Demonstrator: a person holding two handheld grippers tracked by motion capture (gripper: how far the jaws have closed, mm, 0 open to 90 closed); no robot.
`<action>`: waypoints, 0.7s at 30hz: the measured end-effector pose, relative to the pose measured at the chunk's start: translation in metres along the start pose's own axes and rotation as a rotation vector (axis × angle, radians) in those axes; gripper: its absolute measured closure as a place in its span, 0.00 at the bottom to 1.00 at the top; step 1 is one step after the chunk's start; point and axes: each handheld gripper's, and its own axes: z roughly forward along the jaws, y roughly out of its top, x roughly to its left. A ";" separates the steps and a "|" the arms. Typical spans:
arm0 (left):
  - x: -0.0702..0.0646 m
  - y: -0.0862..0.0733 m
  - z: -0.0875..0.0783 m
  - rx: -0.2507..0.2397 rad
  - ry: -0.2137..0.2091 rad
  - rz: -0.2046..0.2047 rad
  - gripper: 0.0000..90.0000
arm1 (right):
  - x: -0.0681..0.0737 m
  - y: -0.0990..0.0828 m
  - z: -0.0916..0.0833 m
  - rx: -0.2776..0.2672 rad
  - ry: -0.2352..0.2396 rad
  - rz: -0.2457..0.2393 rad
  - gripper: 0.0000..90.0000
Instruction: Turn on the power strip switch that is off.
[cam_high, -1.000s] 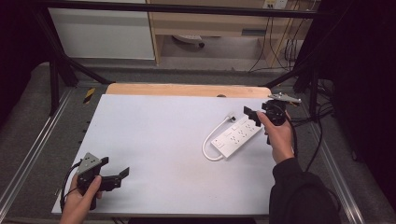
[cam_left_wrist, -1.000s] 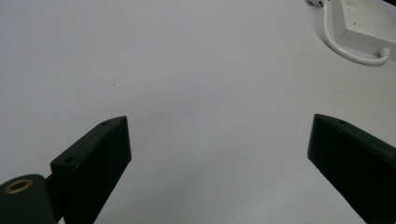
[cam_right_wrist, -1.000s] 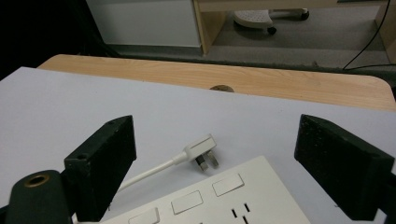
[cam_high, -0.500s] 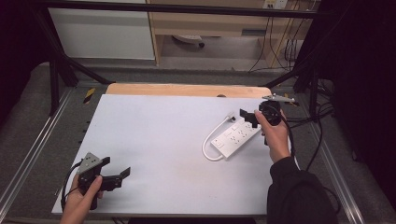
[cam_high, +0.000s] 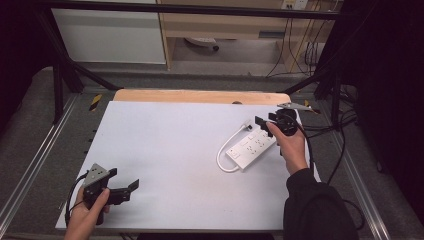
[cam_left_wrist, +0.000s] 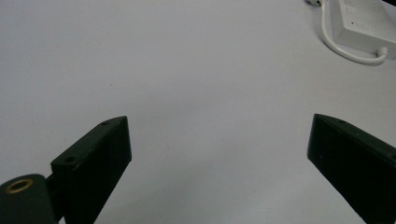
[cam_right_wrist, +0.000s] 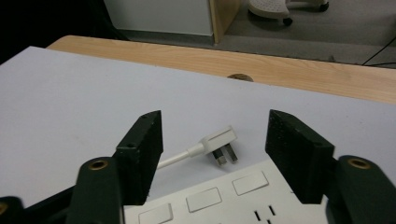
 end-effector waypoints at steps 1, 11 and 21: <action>0.000 0.000 0.000 0.001 -0.001 -0.002 0.07 | 0.001 0.000 0.001 -0.002 0.003 0.003 0.45; 0.000 0.000 0.000 0.000 -0.001 0.000 0.07 | 0.010 -0.004 0.011 -0.007 0.001 -0.051 0.61; 0.001 0.000 -0.001 0.001 -0.001 -0.004 0.07 | 0.012 -0.009 0.019 -0.006 -0.032 -0.098 0.83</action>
